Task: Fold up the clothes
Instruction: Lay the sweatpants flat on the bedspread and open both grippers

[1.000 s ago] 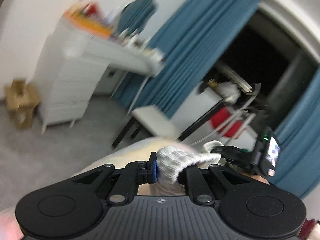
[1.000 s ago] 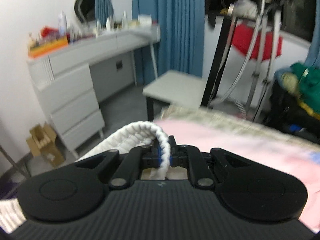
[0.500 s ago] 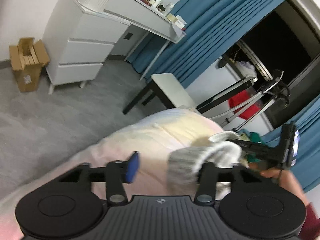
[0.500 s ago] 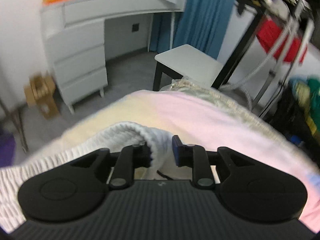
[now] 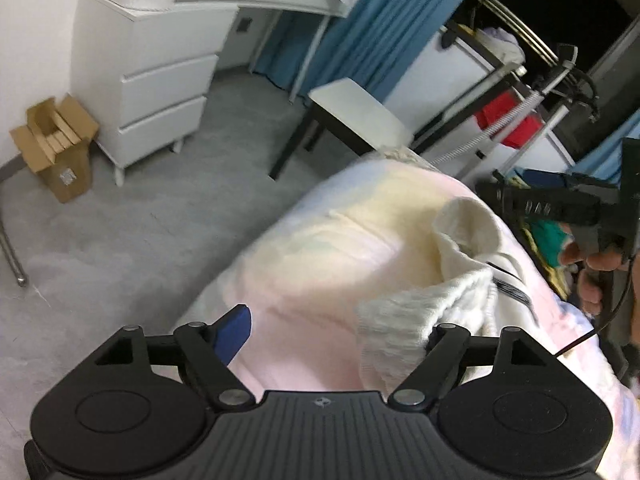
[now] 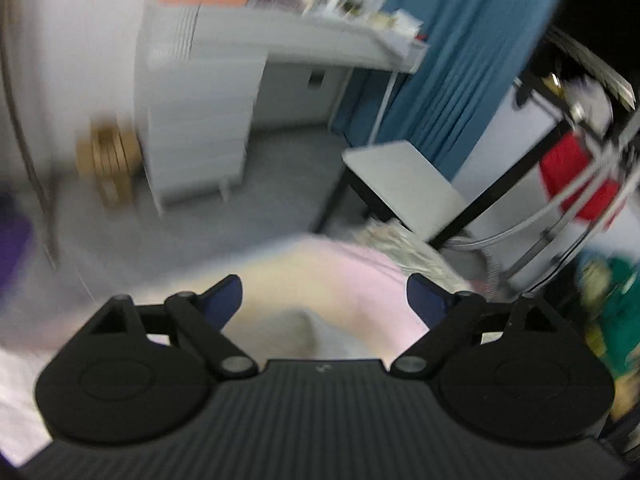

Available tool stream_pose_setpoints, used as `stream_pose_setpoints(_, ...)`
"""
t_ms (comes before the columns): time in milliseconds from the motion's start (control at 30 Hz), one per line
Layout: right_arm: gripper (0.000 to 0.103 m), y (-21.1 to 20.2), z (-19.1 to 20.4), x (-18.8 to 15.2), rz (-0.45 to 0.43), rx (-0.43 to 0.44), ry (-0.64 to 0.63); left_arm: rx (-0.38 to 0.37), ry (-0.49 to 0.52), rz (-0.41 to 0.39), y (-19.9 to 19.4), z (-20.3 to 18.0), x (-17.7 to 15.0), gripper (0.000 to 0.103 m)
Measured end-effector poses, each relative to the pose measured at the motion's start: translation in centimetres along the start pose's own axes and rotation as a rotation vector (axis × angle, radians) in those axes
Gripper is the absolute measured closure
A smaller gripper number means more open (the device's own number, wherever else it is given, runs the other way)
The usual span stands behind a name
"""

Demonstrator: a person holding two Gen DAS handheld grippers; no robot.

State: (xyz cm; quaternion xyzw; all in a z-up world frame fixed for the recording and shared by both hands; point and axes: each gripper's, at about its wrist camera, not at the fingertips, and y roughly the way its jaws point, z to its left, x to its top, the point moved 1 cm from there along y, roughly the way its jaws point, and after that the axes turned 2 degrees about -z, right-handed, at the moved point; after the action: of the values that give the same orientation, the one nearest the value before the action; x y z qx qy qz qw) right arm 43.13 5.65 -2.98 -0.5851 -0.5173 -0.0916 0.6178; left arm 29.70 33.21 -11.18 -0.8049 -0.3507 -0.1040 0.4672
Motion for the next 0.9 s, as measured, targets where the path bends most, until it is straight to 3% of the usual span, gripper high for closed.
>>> stream_pose_setpoints(67, 0.012, -2.4, -1.2, -1.4, -0.058, 0.045, 0.164, -0.167, -0.136, 0.023, 0.2, 1.5, 0.1, 0.004)
stream_pose_setpoints(100, 0.012, -3.9, -1.7, -2.4, -0.087, 0.07, 0.25, -0.23, -0.199, 0.052, 0.7, 2.2, 0.2, 0.004)
stream_pose_setpoints(133, 0.012, -5.8, -2.0, -4.2, -0.106, 0.078, 0.307, -0.231, -0.211, 0.061, 1.0, 2.4, 0.4, 0.005)
stream_pose_setpoints(267, 0.012, -13.8, -3.0, -12.2, -0.155, 0.055, 0.497, -0.139, -0.106, -0.029, -0.6, 1.7, 0.1, 0.005)
stream_pose_setpoints(433, 0.012, -24.7, -5.4, -24.1, -0.175, -0.146, 0.765, -0.11, -0.042, -0.069, -3.5, -0.4, -3.5, 0.004)
stream_pose_setpoints(633, 0.013, -35.7, -10.5, -36.0, -0.238, -0.346, 1.156, -0.167, 0.021, -0.037, -6.7, -5.4, -11.8, 0.004)
stream_pose_setpoints(800, 0.013, -40.5, -12.9, -41.4, -0.306, -0.388, 1.346, -0.163, 0.173, 0.037, -6.7, -11.7, -18.6, 0.005)
stream_pose_setpoints(900, 0.02, -40.2, -13.6, -45.1, -0.318, -0.327, 1.481, -0.16, 0.217, 0.082, -6.6, -15.2, -21.7, 0.005)
